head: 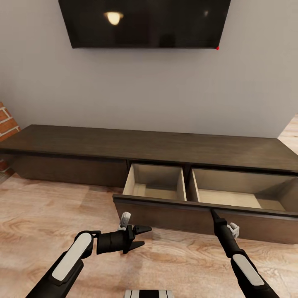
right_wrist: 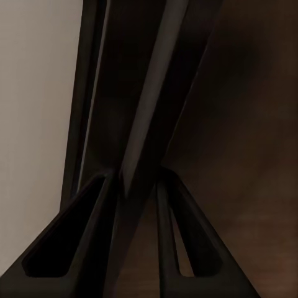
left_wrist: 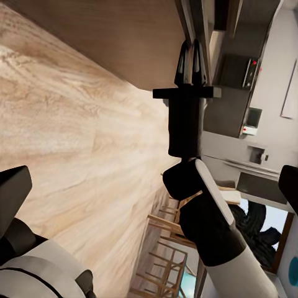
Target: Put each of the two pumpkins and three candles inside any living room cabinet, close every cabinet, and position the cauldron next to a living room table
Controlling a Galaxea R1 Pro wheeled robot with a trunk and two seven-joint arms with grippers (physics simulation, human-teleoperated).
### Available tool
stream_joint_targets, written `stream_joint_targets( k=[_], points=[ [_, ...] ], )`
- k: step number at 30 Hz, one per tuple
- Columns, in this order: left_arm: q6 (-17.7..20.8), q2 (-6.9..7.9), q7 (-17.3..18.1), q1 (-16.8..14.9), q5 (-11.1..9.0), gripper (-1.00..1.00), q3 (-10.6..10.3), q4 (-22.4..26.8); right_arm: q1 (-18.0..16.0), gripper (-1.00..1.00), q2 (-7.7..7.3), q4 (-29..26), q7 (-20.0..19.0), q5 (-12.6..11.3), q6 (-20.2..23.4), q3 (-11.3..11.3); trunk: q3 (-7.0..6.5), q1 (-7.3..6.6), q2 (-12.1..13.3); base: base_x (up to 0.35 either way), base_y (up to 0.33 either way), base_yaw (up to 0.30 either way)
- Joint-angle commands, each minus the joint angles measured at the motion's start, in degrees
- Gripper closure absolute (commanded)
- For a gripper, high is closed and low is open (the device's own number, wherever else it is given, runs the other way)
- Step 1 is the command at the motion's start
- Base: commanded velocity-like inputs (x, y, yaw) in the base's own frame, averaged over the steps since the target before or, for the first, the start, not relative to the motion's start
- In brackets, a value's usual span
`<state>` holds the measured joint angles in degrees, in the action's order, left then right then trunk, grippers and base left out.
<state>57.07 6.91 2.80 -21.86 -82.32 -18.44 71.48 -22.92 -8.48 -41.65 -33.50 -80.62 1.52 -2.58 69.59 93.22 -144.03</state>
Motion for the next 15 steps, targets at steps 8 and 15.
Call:
stream_joint_targets(
  k=[8,15],
  points=[
    [0.1,0.03,0.3,0.0,0.2,-1.00,0.0,0.0,0.0,1.00,-0.04,0.4,-0.6,-1.3,0.3,-3.0,0.05,0.00,0.0,-0.056,0.000,0.000],
    [0.1,0.03,0.3,0.0,0.2,-1.00,-0.1,0.1,0.0,1.00,-0.04,0.4,-0.6,-1.3,0.3,-3.0,0.05,0.00,0.0,-0.006,0.000,0.000]
  ],
)
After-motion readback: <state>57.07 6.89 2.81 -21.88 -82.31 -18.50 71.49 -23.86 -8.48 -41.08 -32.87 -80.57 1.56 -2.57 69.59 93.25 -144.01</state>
